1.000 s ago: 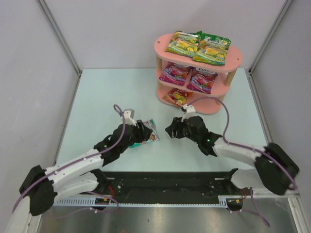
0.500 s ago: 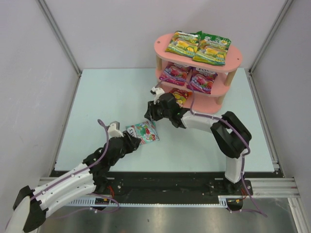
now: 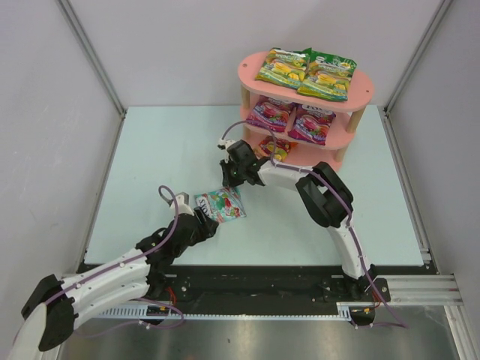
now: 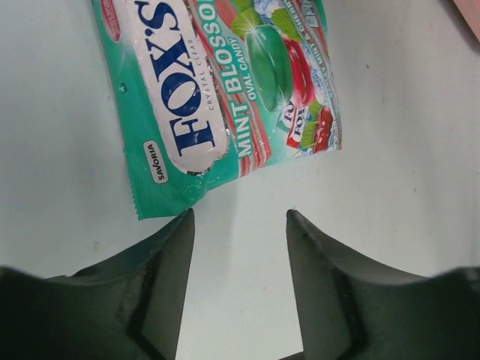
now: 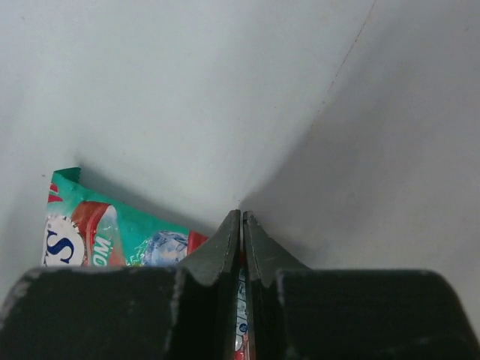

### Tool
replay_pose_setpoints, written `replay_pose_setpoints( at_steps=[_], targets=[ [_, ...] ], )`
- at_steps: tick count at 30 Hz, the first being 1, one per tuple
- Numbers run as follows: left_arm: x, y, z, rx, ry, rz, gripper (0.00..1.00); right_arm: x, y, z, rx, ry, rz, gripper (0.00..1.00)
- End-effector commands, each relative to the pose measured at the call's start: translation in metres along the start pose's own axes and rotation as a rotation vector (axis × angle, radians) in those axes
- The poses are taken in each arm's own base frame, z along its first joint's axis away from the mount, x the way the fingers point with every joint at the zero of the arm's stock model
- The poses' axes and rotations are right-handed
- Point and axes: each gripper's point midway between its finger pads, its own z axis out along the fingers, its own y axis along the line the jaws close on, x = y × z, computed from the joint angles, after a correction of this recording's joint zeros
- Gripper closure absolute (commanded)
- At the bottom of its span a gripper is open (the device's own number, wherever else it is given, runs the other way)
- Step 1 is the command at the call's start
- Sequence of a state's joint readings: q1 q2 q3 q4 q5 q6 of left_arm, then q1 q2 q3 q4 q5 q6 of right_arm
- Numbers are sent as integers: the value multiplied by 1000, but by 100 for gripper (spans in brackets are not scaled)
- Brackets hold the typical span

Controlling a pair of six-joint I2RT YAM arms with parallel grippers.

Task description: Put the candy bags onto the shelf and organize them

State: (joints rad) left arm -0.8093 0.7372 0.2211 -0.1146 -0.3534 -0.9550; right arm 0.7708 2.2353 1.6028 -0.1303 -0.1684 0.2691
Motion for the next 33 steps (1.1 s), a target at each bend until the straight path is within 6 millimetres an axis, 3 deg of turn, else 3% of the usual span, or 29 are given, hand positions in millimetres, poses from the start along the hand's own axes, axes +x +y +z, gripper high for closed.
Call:
replay_pose_setpoints(
  at_steps=[1, 3, 5, 7, 11, 18, 20, 21, 26, 28, 33],
  targets=[
    [2, -1, 2, 4, -6, -44, 38, 32, -14, -16, 78, 90, -22, 92],
    [3, 3, 2, -7, -5, -48, 36, 39, -14, -26, 93, 95, -23, 92],
    [4, 4, 4, -14, -7, -51, 33, 62, -17, -32, 115, 142, -34, 92],
    [6, 6, 6, -25, -1, -49, 32, 72, -13, -39, 117, 164, -50, 92],
    [9, 5, 11, -28, 8, -49, 32, 117, -3, -53, 139, 245, -89, 92],
    [16, 10, 15, -48, 27, -41, 33, 158, 14, -87, 179, 255, -61, 93],
    [17, 13, 16, -56, 28, -38, 33, 161, 22, -95, 160, 238, -49, 93],
    [14, 9, 17, -38, 17, -41, 33, 174, 21, -98, 163, 257, -36, 93],
    [15, -5, 23, 19, 28, 8, 36, 181, 26, -112, 165, 250, -9, 92],
    [12, -21, 25, 74, 32, 30, 37, 188, 19, -119, 197, 258, -1, 92],
    [17, -45, 40, 124, 77, 75, 39, 184, 3, -142, 257, 202, 29, 90]
  ],
)
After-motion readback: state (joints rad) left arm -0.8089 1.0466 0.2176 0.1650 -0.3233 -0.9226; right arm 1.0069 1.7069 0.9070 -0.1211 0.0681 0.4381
